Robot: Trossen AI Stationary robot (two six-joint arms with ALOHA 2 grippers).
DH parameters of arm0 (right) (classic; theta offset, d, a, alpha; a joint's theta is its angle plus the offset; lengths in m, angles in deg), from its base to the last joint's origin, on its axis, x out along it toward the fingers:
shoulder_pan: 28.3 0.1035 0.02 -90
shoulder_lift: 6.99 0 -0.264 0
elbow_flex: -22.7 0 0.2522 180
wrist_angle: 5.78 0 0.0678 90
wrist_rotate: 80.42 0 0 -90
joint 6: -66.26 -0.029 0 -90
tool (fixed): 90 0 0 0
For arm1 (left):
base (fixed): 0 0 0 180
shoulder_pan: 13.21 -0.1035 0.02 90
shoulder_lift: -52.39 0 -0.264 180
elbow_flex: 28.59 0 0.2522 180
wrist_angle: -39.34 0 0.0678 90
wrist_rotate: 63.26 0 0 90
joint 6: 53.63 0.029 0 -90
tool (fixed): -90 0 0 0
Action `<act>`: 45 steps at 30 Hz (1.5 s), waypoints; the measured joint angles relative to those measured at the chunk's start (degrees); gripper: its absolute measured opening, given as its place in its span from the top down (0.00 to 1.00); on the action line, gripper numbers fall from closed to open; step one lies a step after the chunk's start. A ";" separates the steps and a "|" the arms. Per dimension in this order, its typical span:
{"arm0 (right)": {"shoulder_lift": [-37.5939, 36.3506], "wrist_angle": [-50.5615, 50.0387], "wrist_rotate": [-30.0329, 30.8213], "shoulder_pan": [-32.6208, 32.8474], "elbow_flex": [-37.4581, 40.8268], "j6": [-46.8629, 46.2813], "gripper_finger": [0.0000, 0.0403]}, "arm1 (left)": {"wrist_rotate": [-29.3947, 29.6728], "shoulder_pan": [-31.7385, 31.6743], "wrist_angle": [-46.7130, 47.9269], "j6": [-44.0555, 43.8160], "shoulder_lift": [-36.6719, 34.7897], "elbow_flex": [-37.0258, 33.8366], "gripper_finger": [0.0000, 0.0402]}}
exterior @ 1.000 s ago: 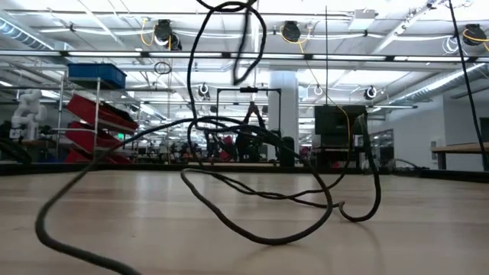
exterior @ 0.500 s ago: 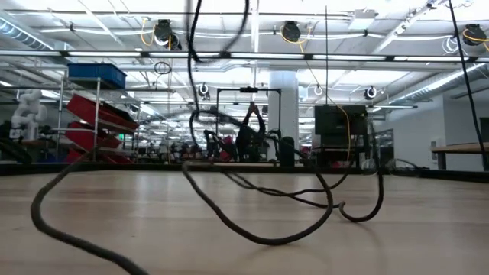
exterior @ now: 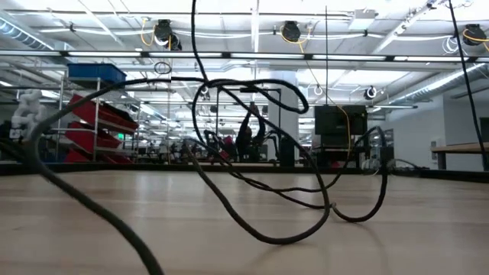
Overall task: Coil cords
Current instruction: Coil the black wire onto the black spool
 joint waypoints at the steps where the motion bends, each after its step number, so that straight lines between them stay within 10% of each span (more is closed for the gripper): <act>1: 0.00 -0.02 -0.03 -0.10 0.00 0.00 1.00 | -0.01 -0.33 -0.01 -0.57 0.00 0.00 0.98; 45: 2.31 -6.54 -9.02 -3.44 -0.20 -10.25 0.89 | -1.35 -3.07 0.40 -2.42 0.00 0.00 0.98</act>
